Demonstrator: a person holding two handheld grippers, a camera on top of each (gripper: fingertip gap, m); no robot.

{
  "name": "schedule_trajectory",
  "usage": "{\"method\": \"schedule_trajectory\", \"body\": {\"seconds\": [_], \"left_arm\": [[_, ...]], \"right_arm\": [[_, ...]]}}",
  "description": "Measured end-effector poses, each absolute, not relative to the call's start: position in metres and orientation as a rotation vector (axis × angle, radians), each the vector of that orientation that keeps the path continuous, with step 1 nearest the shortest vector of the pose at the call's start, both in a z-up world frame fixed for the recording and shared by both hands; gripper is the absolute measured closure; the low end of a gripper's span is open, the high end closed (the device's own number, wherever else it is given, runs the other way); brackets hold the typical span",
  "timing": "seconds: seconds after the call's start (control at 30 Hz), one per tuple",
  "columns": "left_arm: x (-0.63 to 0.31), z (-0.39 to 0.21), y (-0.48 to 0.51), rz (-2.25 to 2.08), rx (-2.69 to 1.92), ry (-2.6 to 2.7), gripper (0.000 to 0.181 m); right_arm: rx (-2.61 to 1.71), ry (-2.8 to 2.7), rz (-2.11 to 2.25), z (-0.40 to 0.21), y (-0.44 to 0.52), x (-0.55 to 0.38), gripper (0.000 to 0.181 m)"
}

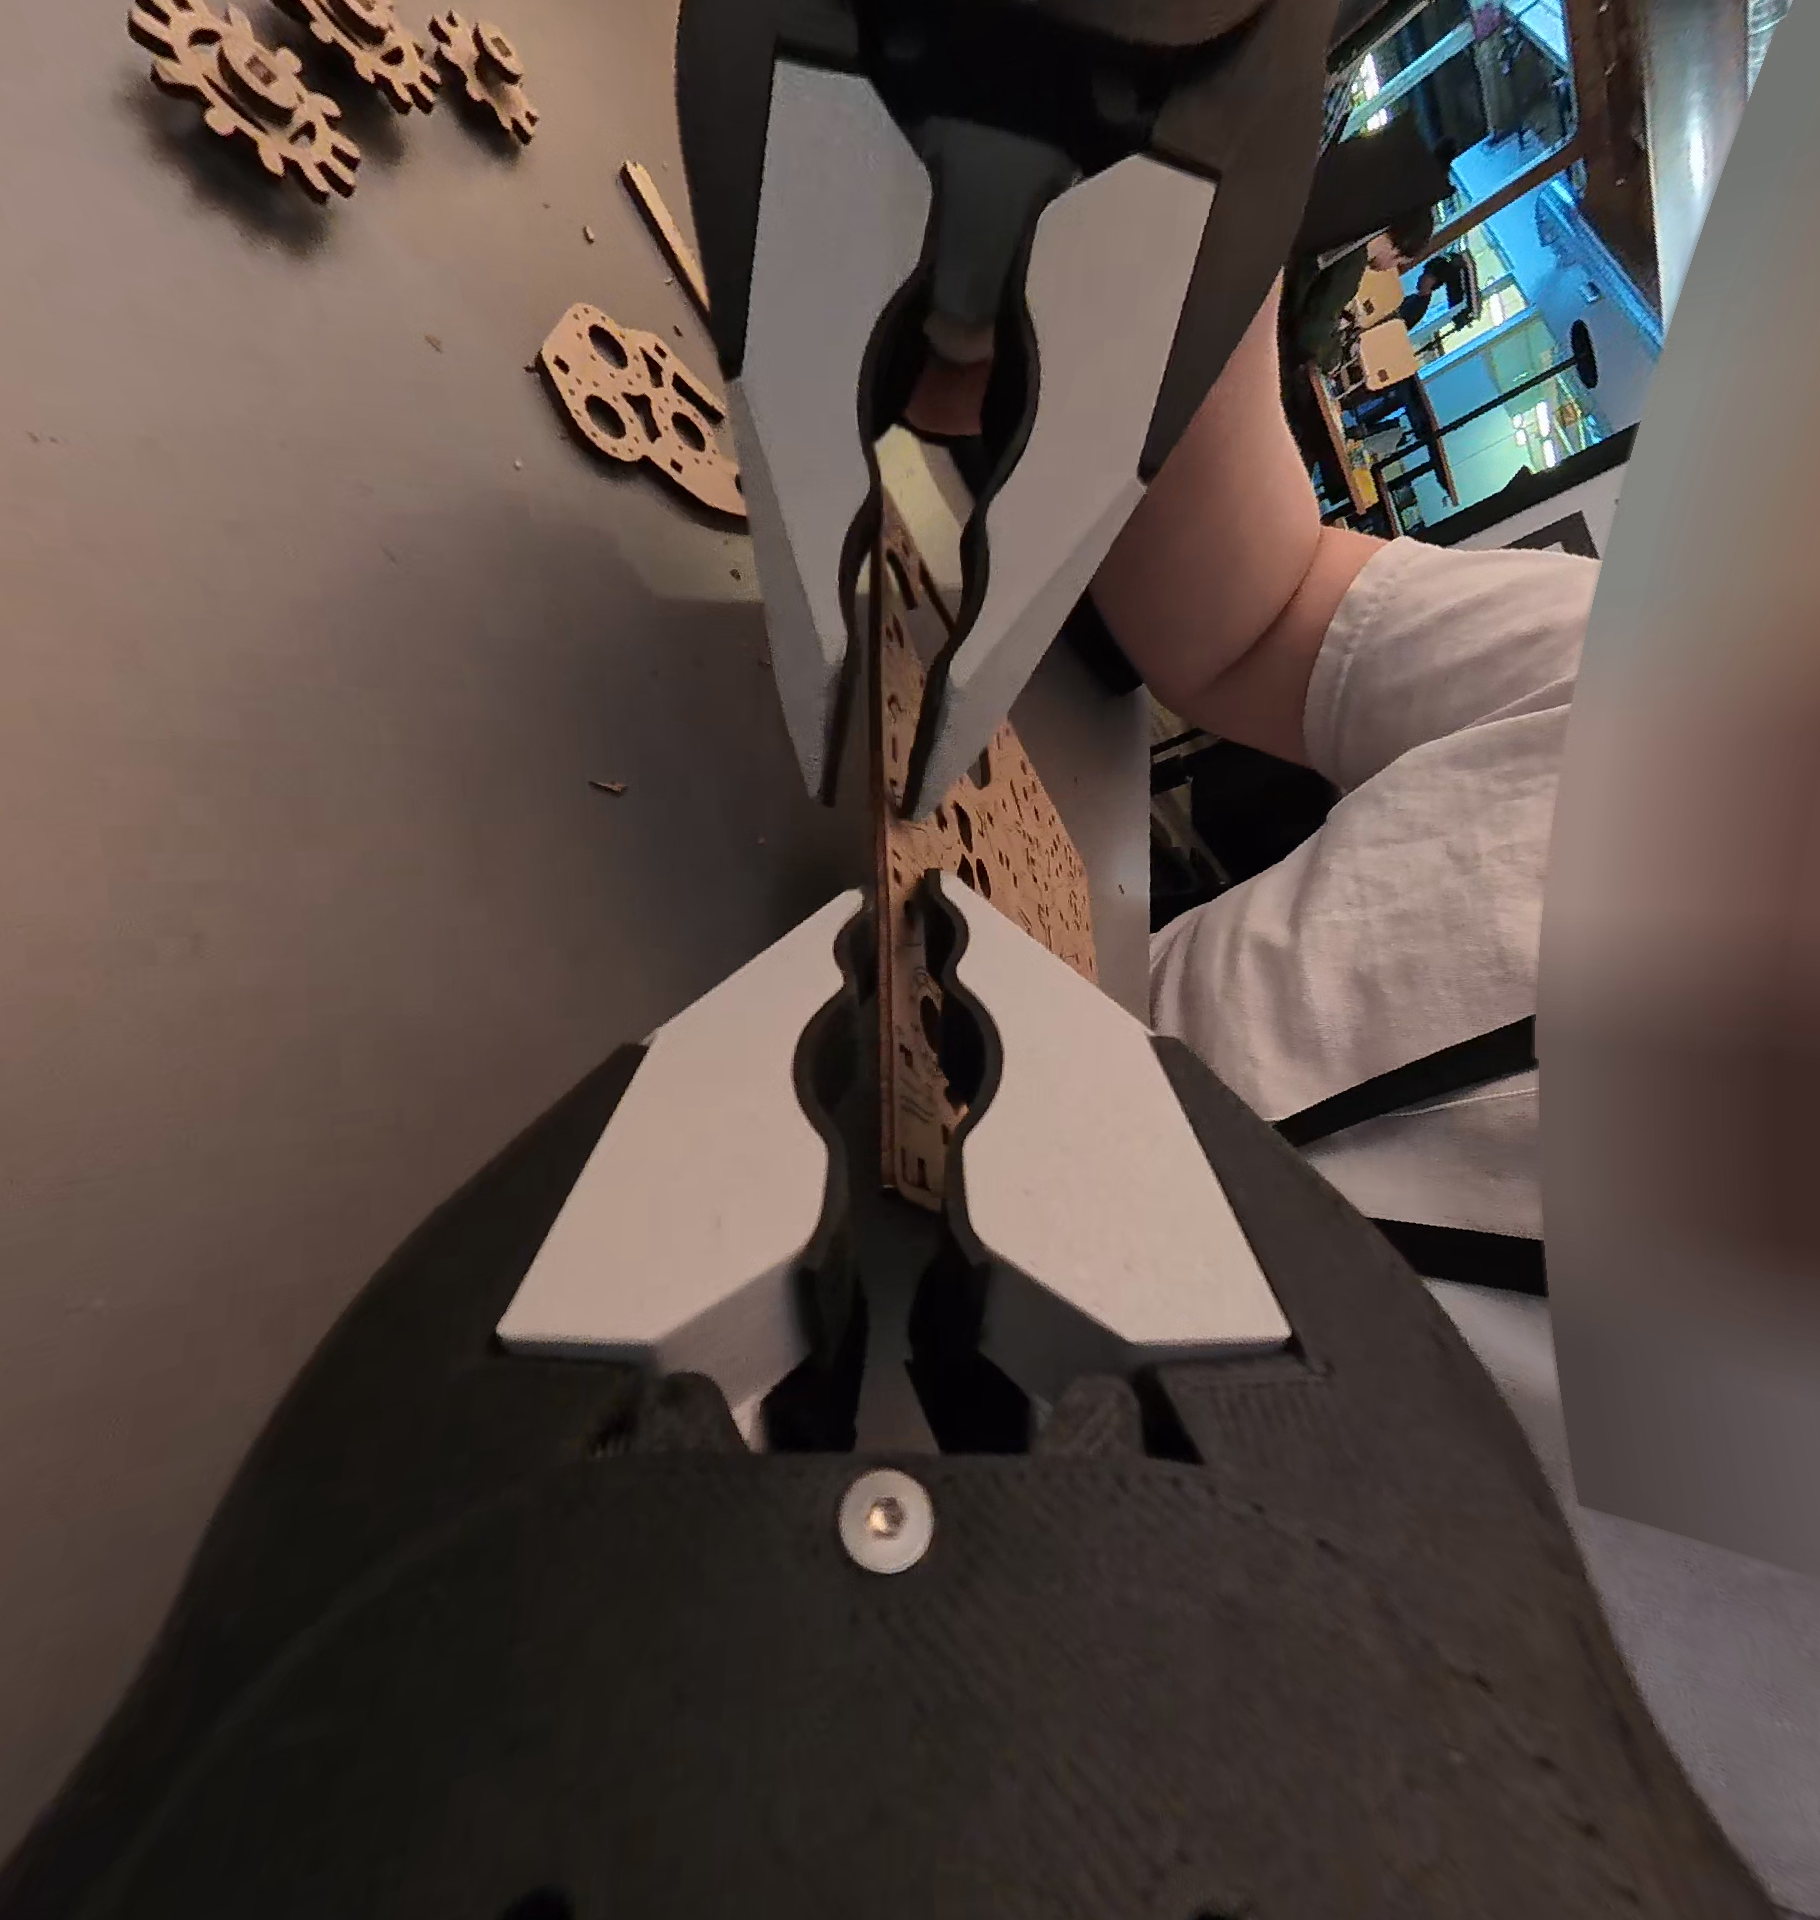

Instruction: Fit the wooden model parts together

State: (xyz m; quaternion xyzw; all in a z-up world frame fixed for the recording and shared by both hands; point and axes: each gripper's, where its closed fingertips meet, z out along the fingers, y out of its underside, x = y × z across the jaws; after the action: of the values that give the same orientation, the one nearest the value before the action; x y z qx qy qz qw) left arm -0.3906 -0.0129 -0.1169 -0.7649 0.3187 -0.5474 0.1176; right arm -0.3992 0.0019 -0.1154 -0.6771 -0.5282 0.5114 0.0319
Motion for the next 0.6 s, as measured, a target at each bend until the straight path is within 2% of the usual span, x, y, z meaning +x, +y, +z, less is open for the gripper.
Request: {"method": "schedule_trajectory", "body": {"seconds": [0.1,0.6], "left_arm": [[-0.3902,-0.117,-0.0124,-1.597,-2.237,0.932,0.175],[-0.3909,-0.1221,-0.0139,-1.759,-2.307,0.807,0.173]], "right_arm": [[-2.108,-1.604,1.635,-0.1137,-0.0004,-0.4001,0.177],[-2.133,-1.584,1.618,-0.117,0.0028,-0.3975,0.179]]}}
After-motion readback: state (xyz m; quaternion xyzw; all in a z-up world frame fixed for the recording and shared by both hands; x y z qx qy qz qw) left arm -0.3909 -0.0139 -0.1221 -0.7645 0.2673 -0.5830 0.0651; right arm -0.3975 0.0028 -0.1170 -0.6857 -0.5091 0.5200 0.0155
